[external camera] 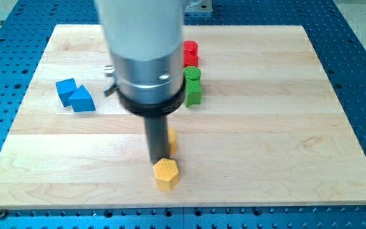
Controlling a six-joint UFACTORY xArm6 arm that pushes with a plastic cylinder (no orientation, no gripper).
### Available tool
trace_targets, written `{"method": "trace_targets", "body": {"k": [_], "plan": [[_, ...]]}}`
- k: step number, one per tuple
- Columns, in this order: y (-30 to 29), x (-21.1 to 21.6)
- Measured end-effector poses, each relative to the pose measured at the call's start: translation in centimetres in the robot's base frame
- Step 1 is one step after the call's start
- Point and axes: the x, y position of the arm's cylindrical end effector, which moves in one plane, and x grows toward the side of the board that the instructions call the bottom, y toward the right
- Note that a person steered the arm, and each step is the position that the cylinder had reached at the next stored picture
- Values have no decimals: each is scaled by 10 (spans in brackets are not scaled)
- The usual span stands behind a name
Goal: Push the heart upwards
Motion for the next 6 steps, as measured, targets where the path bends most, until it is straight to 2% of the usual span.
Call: {"method": "trace_targets", "body": {"k": [1,2,4,6], "plan": [[20,-34],[20,-45],[-32,-40],[16,-66]]}}
